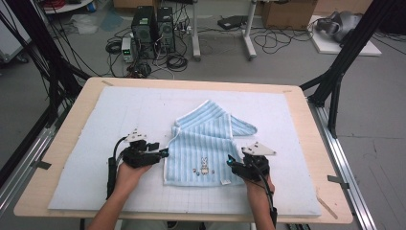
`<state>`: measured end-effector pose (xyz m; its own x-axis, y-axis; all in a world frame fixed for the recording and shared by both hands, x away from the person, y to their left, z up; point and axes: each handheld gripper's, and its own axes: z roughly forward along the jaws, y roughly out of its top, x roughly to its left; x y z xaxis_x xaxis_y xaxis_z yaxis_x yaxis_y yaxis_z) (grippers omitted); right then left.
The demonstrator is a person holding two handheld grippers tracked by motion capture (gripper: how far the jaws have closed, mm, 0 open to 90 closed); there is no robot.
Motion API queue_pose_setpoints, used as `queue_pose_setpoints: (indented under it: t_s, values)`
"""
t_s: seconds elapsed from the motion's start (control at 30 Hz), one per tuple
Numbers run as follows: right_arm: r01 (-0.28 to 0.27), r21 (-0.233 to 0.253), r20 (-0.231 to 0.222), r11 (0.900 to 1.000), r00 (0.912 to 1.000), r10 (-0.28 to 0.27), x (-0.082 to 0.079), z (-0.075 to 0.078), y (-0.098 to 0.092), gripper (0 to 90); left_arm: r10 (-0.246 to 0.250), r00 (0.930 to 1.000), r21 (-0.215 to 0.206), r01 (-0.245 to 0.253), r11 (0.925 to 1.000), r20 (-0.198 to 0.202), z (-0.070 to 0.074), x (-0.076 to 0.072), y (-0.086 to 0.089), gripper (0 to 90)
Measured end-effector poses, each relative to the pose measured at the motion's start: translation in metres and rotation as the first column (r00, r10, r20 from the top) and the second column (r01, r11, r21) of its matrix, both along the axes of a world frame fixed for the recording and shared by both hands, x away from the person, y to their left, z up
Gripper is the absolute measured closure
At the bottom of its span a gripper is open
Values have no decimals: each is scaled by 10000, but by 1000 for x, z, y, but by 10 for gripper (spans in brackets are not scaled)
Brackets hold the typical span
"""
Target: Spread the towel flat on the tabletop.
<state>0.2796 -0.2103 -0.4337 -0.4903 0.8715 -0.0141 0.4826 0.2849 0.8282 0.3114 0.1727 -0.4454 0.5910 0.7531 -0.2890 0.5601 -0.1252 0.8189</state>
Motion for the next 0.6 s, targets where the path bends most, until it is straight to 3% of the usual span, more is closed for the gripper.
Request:
queue_pose_setpoints:
  t_s: [0.13,0.23,0.33,0.47,0.5,0.6]
  values:
    - [197,-53,24,9998,9998,-196,-14,3,-8,265,-382,9992,-11,382,9993,94,1,-18,1,415]
    - [85,77,-197,9999,9998,-83,-25,3,-15,373,-569,9981,92,567,9983,227,0,-30,0,392]
    - [38,37,-307,10000,9995,-37,-35,0,-21,440,-655,9975,-116,658,9978,265,-2,-38,-3,343]
    - [-80,-123,-843,9999,9964,70,-41,-4,-24,501,-1015,9948,391,1015,9941,-11,-7,-44,-11,332]
    - [-155,-265,-872,9995,9961,131,-42,-5,-22,523,-1028,9946,704,1033,9922,-114,-7,-45,-13,360]
    - [-313,-577,-1090,9978,9937,248,-44,-7,-18,621,-1394,9902,1413,1379,9803,5,-7,-48,-21,610]
